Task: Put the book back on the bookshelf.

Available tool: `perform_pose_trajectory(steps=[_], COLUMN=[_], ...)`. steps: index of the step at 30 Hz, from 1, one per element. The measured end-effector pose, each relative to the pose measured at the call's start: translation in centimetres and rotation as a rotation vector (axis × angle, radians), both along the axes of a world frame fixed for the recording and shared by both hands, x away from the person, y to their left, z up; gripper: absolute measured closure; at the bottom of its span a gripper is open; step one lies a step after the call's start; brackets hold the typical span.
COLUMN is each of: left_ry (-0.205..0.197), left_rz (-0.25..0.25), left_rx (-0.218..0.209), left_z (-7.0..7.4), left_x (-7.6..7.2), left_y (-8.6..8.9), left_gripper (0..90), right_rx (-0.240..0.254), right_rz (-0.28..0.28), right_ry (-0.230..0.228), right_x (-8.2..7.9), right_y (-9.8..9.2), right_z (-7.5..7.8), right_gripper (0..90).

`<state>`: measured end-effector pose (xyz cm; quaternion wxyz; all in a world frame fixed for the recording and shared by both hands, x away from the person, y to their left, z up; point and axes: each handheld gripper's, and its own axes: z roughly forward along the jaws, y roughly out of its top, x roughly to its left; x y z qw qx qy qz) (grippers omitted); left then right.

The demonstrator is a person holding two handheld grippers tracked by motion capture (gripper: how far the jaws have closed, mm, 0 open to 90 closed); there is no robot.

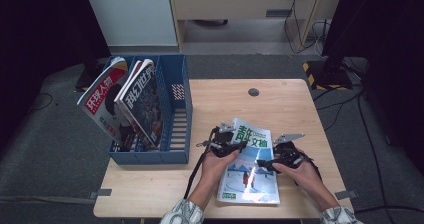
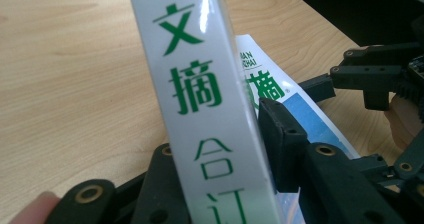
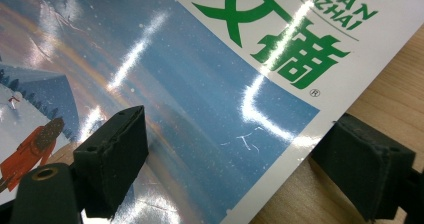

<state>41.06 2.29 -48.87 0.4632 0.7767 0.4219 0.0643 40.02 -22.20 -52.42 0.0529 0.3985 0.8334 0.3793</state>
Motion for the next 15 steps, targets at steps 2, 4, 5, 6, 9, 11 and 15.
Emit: perform_pose_trajectory(steps=[2, 4, 5, 6, 9, 11, 15], left_ry=[-0.016, -0.027, -0.035, -0.046, -0.076, -0.093, -0.109], left_rz=[0.0, -0.005, -0.011, -0.019, -0.042, -0.052, -0.071], left_rx=[-0.003, -0.01, -0.013, -0.012, -0.008, -0.004, -0.015], left_z=[0.2, 0.3, 0.3, 0.4, 0.8, 1.0, 1.2], left_x=[-0.2, -0.3, -0.3, -0.4, -0.7, -0.8, -1.0], left_y=[0.0, 0.2, 0.2, 0.2, -0.1, -0.3, -0.3], left_gripper=[67.8, 67.9, 68.0, 68.2, 68.5, 68.5, 68.6], right_rx=[0.009, 0.024, 0.03, 0.034, 0.047, 0.065, 0.105], right_rz=[0.004, 0.002, 0.007, 0.003, -0.033, -0.036, -0.027], right_ry=[-0.006, -0.007, -0.008, -0.012, -0.034, -0.04, -0.009], right_x=[0.0, 0.0, 0.1, 0.1, 0.5, 0.7, 0.9], right_y=[-0.1, -0.3, -0.5, -0.7, -1.4, -1.6, -1.5], right_z=[0.0, 0.1, 0.0, 0.0, 0.0, 0.0, -0.3], right_gripper=[15.3, 16.0, 16.0, 16.2, 18.9, 18.1, 15.4])
